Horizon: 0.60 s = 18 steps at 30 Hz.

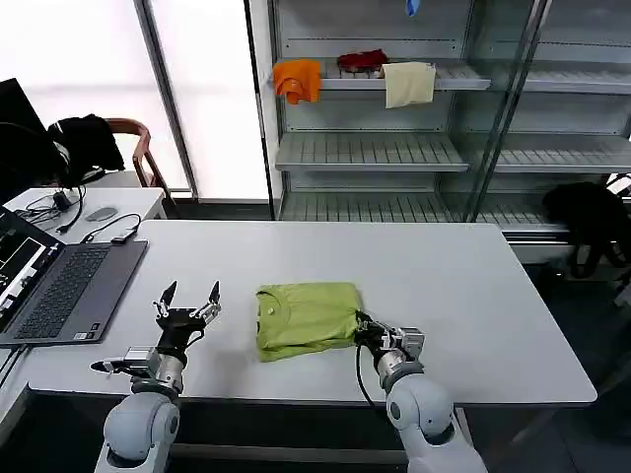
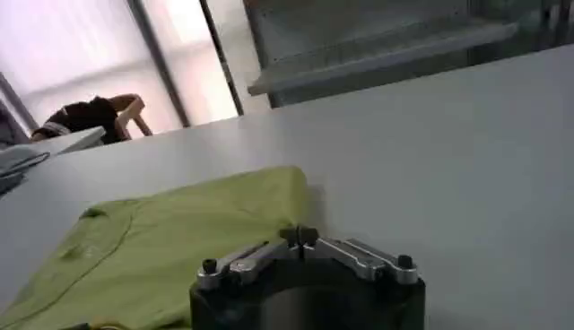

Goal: Fold and organize the clothes.

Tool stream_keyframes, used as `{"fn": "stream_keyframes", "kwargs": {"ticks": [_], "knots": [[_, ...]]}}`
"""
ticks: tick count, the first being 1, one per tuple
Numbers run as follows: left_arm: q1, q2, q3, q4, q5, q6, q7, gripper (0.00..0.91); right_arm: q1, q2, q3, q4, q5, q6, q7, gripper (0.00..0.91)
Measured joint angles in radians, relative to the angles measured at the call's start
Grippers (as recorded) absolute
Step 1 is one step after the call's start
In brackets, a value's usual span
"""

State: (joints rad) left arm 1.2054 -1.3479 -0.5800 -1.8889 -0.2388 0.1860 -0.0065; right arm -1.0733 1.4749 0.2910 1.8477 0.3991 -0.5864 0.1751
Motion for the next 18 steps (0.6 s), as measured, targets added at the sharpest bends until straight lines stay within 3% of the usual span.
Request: {"fn": "stream_keyframes", "kwargs": {"ticks": [4,5,6,18], "knots": [[0.006,0.005,-0.005,-0.004,-0.001,0.002,0.003,0.907,-0.007,-0.008,0.001,0.005,-0.029,0.0,-0.015,0.01],[0.006,0.006,-0.006,-0.004,-0.002,0.004,0.003,0.907,-0.011,-0.01,0.002,0.009,-0.036,0.0,-0.018,0.816],[0.006,0.006,-0.006,-0.005,-0.003,0.006,0.004,0.907,-0.015,-0.01,0.004,0.013,-0.044,0.0,-0.021,0.907],[0.027,0.034,-0.02,-0.032,-0.034,0.046,0.055,0.907,-0.08,-0.07,0.07,0.088,-0.157,0.017,-0.101,0.907]]}}
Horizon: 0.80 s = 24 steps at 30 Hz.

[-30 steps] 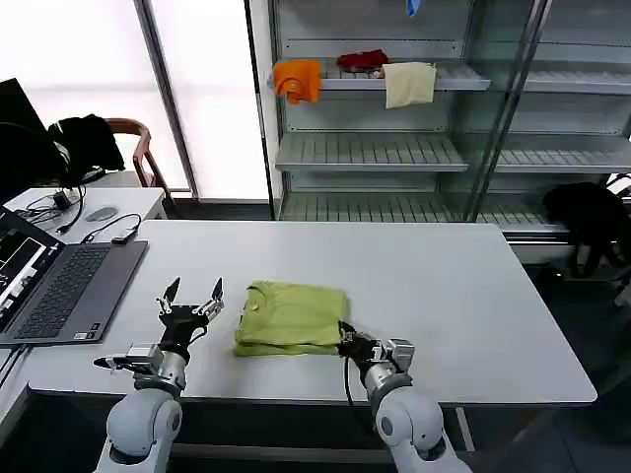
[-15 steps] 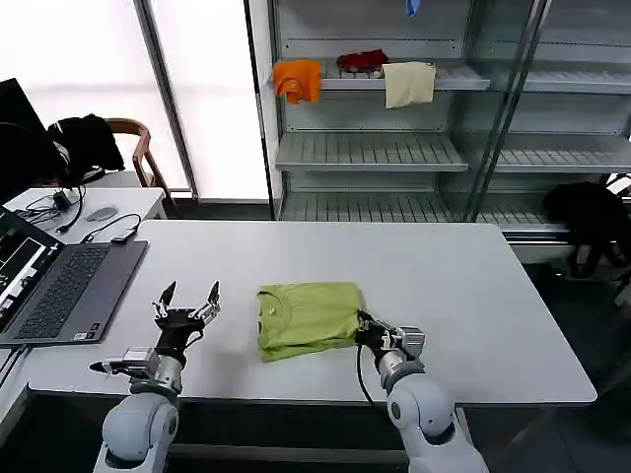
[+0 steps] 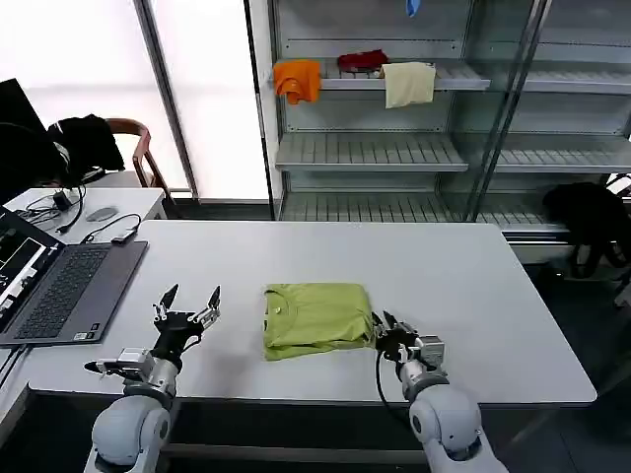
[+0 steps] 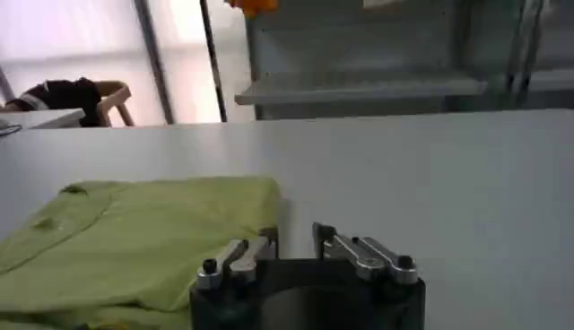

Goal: Fold and organize the clothes.

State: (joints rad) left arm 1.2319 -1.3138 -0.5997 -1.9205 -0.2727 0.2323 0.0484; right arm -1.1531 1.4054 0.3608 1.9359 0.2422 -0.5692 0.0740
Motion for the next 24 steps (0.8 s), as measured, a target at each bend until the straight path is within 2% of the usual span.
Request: {"fn": "stream_keyframes", "kwargs": {"ticks": [5,11,17,24], "knots": [[0.008,0.016,-0.012,0.002,-0.016,0.007,0.023,0.907,-0.039,-0.054,0.053,0.04,-0.068,0.034,-0.017,0.907],[0.027,0.035,-0.033,0.009,-0.047,0.011,0.041,0.907,-0.094,-0.121,0.144,0.049,-0.107,0.089,-0.022,0.907],[0.047,0.055,-0.054,0.013,-0.076,0.014,0.052,0.907,-0.128,-0.18,0.238,0.031,-0.11,0.135,-0.028,0.907],[0.052,0.065,-0.058,0.002,-0.091,0.024,0.056,0.907,-0.149,-0.2,0.291,0.039,-0.093,0.15,-0.043,0.907]]}}
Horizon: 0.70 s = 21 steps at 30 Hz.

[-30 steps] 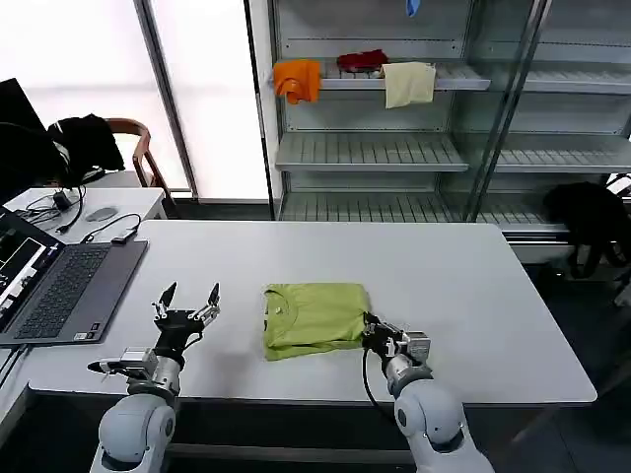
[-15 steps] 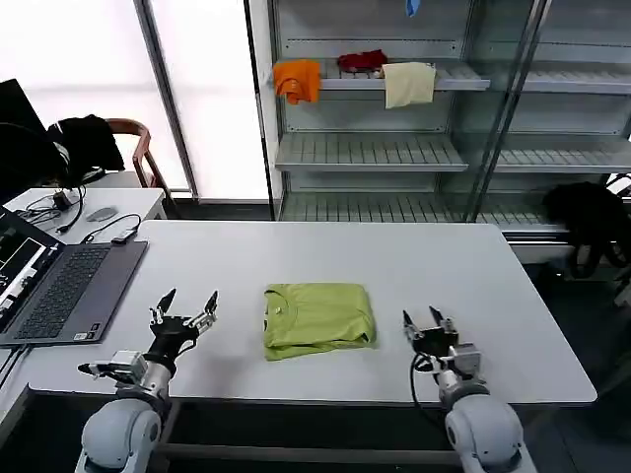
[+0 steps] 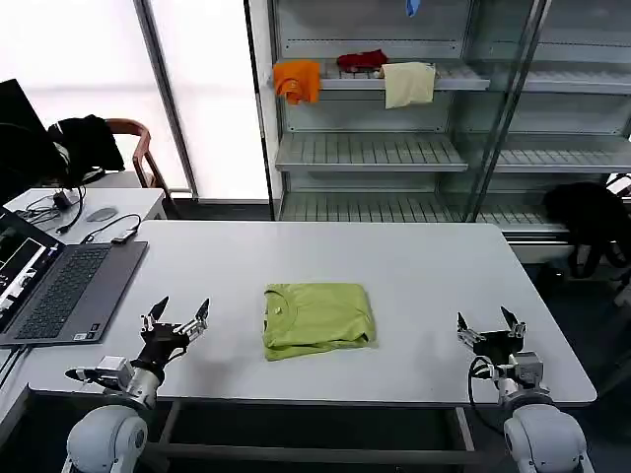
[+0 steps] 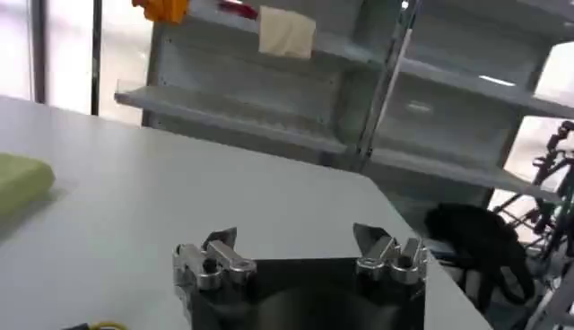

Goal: Fold and organize the clothes.

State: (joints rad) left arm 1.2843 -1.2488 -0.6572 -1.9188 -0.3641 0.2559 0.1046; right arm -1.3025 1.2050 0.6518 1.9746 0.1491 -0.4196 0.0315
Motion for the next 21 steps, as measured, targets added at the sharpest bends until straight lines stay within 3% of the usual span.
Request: {"fn": "stream_keyframes", "kwargs": {"ticks": [21], "knots": [[0.004,0.006,0.018,-0.017,-0.014,0.015,0.002,0.907,-0.023,-0.01,0.018,0.085,0.014,-0.023,-0.027,0.907]]}}
